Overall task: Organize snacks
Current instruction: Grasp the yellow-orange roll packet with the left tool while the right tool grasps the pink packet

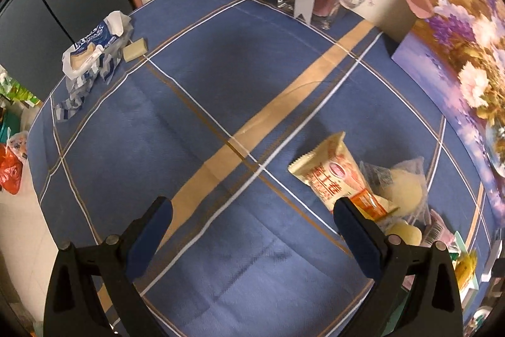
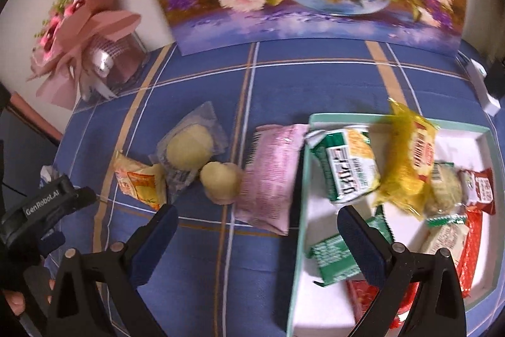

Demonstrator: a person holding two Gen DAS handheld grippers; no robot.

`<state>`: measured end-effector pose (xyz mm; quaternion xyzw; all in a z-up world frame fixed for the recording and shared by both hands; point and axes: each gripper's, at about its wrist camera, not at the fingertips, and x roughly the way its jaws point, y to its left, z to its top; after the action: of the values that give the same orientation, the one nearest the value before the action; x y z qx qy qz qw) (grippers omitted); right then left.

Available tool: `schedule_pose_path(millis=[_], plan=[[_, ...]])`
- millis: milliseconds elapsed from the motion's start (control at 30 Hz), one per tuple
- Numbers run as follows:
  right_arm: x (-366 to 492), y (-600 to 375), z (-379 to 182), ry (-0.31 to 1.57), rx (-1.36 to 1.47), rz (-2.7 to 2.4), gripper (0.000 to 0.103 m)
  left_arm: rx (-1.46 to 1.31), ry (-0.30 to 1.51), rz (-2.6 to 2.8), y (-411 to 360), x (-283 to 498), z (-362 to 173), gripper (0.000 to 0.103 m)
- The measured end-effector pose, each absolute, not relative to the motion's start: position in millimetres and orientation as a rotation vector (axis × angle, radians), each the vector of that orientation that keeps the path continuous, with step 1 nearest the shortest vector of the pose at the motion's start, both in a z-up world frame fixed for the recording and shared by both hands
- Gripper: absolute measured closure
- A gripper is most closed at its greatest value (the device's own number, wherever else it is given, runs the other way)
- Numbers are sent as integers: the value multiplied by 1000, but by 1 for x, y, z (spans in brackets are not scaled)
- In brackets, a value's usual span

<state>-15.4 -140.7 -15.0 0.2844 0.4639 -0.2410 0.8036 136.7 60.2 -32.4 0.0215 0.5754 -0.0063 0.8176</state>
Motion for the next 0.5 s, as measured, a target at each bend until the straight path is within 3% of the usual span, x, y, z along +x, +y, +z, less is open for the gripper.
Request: schedule_pose_path(millis=[500], plan=[[5,-146,-29,975,618,-474,1,-57,1293,-161,42,157,-56,1]])
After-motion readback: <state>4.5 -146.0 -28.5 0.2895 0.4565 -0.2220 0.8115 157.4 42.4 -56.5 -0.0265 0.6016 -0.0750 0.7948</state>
